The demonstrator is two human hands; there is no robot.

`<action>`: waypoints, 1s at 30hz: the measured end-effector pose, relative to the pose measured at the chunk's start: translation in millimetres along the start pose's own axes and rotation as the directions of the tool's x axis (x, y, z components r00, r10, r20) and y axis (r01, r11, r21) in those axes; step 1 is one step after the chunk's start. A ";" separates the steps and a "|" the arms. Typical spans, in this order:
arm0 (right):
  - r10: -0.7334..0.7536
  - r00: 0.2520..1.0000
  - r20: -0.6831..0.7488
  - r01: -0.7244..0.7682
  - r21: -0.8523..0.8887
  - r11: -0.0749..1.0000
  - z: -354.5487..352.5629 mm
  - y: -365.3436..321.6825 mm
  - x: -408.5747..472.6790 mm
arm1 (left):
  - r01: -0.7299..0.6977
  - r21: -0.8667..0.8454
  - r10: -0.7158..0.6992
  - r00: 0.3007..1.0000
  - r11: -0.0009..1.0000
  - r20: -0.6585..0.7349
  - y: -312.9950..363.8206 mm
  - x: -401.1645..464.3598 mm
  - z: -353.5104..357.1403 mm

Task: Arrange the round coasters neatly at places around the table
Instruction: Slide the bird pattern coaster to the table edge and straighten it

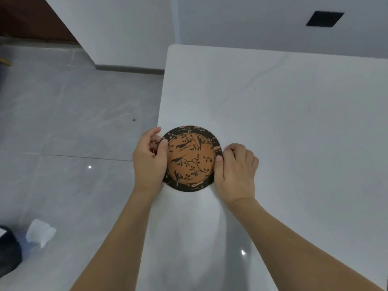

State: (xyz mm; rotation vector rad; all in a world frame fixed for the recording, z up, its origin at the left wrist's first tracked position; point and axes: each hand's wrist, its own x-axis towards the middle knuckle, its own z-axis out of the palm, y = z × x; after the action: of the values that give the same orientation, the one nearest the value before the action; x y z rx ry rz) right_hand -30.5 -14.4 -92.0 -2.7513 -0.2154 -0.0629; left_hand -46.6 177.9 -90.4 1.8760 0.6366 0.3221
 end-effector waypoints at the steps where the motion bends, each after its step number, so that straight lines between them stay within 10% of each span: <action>1: -0.012 1.000 -0.002 0.012 0.006 1.000 -0.4 -0.1 0.4 | 0.015 -0.003 -0.015 1.000 1.000 -0.026 -0.5 0.8 1.0; 30: -0.054 0.997 -0.048 0.052 -0.034 0.998 9.0 3.8 0.8 | 0.069 0.073 -0.051 0.973 0.995 -0.226 -3.8 -2.0 9.5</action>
State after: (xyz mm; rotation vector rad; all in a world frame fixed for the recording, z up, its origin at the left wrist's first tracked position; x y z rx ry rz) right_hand -29.1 -14.5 -101.7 -2.7732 -0.2767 -0.1495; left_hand -44.6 170.5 -97.4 1.9081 0.8684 0.4801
